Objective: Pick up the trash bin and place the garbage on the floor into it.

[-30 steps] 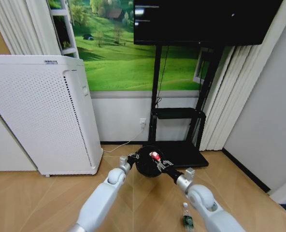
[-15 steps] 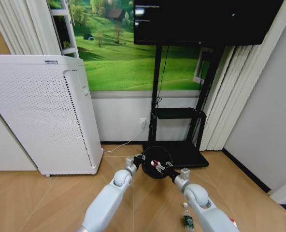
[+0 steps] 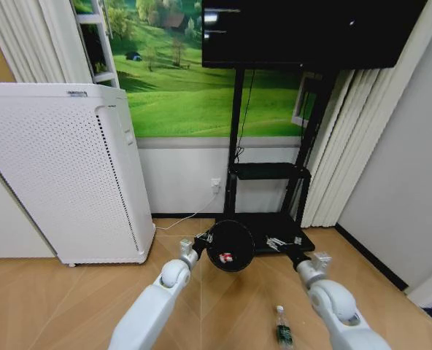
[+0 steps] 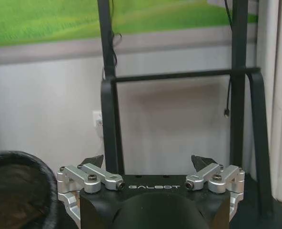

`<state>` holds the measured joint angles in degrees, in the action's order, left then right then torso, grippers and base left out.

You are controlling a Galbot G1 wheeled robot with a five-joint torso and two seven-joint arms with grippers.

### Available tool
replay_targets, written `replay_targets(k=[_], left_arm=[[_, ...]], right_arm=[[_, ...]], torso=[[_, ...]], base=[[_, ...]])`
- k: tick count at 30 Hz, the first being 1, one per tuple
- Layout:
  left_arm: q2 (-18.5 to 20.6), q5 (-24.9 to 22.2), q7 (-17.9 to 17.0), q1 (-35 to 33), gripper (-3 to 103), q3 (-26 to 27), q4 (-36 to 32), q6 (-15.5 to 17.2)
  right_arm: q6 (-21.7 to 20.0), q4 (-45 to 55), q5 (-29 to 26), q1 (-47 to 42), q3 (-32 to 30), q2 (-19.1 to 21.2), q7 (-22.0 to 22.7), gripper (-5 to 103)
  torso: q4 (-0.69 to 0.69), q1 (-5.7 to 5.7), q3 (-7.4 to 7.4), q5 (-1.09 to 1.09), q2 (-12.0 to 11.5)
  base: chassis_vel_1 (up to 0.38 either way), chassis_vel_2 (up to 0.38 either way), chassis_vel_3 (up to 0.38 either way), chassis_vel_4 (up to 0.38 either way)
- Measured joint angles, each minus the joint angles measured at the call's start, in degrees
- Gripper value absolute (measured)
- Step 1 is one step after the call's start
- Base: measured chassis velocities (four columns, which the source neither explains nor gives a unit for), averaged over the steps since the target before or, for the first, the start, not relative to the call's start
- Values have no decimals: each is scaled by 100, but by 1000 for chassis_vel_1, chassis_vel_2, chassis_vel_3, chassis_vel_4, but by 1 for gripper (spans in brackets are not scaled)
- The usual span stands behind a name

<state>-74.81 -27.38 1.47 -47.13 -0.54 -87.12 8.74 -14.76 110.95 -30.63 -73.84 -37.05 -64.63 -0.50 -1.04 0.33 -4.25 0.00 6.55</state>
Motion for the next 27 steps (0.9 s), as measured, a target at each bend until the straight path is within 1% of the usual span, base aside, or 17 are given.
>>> replay_targets(k=[1,2,4,5,7,15,24,26,27], left_arm=[[0,0,0,0,6,0,0,0],[55,13,4,-85,6,30,-61,0],[187,17,16,-230,6,119,-202,4],[187,17,16,-230,6,119,-202,4],[246,15,46,-281,6,192,-266,16],[221,12,63,-333,6,276,-297,16],[218,11,130,-368,6,373,-281,11],[207,12,133,-368,6,374,-275,8],[191,15,135,-368,6,379,-264,2]], right_arm=[[0,0,0,0,0,0,0,100],[-56,-24,0,-47,-56,17,31,100],[-232,-113,16,-133,-98,6,69,100],[-232,-113,16,-133,-98,6,69,100],[-346,-155,69,-150,-35,-85,112,100],[-469,-169,156,-138,88,-161,117,100],[-542,-178,154,-120,140,-183,93,100],[-544,-180,154,-118,144,-184,92,100],[-551,-183,154,-115,155,-187,90,100]], torso=[[0,0,0,0,0],[2,0,0,-1,0],[3,0,0,1,0],[3,0,0,1,0],[3,0,0,1,0],[2,0,0,0,0],[0,1,-1,1,0],[0,0,-1,0,0],[2,0,-1,0,0]], base=[[0,0,0,0],[0,0,0,0],[0,0,0,0],[0,0,0,0],[0,0,0,0],[-39,-55,51,50],[-143,-155,138,133],[-143,-134,150,139],[-139,-133,157,135]])
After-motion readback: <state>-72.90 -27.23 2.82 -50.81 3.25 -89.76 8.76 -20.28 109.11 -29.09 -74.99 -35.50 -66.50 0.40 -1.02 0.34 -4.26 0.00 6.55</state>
